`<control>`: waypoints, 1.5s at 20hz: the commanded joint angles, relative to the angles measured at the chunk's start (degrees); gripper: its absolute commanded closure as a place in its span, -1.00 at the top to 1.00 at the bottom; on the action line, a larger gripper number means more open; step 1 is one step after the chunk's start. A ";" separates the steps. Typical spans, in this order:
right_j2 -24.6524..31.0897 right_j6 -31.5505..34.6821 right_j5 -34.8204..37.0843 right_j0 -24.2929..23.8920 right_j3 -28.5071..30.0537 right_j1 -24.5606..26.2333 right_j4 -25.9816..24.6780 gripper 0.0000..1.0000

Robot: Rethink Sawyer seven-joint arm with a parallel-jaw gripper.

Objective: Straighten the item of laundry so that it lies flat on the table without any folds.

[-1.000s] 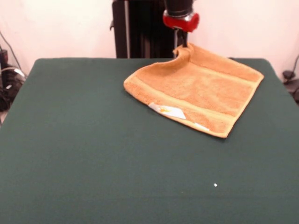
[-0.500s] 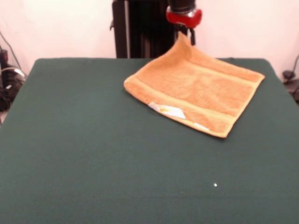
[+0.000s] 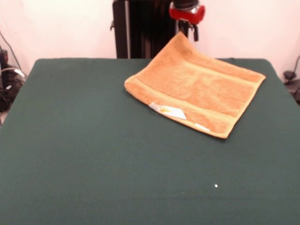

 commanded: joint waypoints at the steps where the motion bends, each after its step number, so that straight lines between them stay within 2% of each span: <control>1: 2.51 13.58 -1.26 1.37 -4.17 0.56 2.89 1.00; 6: 3.42 12.30 1.62 2.00 -5.66 -1.30 4.17 1.00; 11: 2.62 9.57 11.73 5.47 -5.83 -11.43 8.35 1.00; 16: -3.24 6.33 30.10 12.22 -7.93 -25.02 11.96 1.00; 17: -6.09 5.95 35.54 14.67 -9.47 -27.86 11.88 1.00; 22: -13.88 8.53 59.72 21.58 -18.07 -37.92 5.79 1.00; 25: -15.81 10.02 68.93 23.75 -21.74 -41.51 2.92 1.00; 27: -15.82 9.67 69.96 23.87 -22.68 -42.24 2.01 1.00; 30: -13.88 8.06 67.20 21.89 -21.61 -41.19 2.96 1.00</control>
